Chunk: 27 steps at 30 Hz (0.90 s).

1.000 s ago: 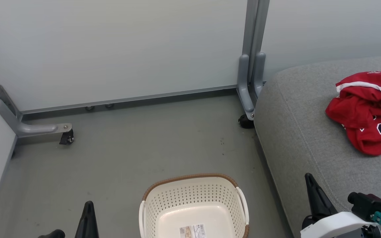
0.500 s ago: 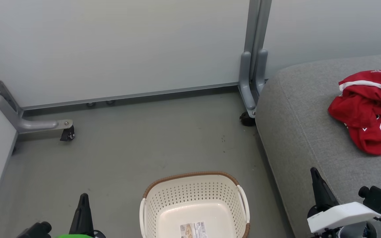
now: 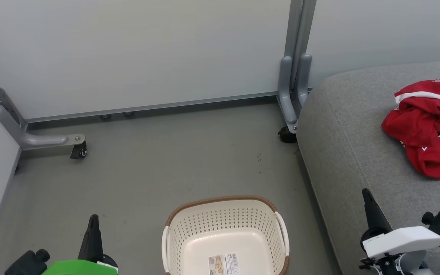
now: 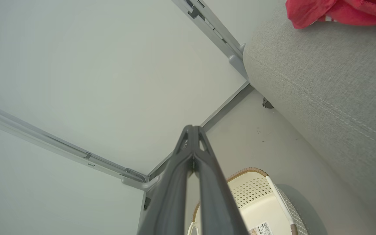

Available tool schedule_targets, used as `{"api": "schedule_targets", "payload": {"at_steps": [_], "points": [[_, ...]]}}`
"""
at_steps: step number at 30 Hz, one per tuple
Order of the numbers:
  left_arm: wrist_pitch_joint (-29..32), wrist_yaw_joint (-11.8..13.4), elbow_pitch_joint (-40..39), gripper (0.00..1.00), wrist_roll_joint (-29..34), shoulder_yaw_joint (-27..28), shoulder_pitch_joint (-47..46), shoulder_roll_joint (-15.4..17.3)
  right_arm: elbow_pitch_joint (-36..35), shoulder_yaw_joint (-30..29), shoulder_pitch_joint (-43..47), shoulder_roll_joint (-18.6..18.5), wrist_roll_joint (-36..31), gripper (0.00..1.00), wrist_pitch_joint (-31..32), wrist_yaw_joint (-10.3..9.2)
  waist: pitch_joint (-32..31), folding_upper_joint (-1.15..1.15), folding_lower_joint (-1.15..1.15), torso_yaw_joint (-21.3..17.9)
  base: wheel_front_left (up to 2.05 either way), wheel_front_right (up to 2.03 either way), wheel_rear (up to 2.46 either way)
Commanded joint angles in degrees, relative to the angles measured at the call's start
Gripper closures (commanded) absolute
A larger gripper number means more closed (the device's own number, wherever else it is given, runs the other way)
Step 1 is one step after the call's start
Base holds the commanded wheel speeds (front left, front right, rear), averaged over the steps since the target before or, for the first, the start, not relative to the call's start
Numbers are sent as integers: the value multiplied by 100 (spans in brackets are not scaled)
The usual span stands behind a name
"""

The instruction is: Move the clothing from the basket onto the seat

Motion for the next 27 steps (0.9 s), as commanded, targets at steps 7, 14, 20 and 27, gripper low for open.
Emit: {"api": "schedule_targets", "payload": {"at_steps": [7,14,20,27], "points": [[136,-106,24,100,-606,105,-289,66,-1,-105,-254,18,593,100,145,-2,38,0,0,21,0,0,0],[248,-179,93,100,-1071,178,-405,71,40,-175,-315,31,1045,100,262,-2,73,0,0,40,0,0,0],[342,-235,143,100,-1434,234,-493,73,69,-231,-386,44,1399,100,355,-2,102,0,0,57,0,0,0],[443,-294,194,100,-1836,296,-597,72,104,-296,-449,57,1798,100,461,-2,138,0,0,76,0,0,0]]}}
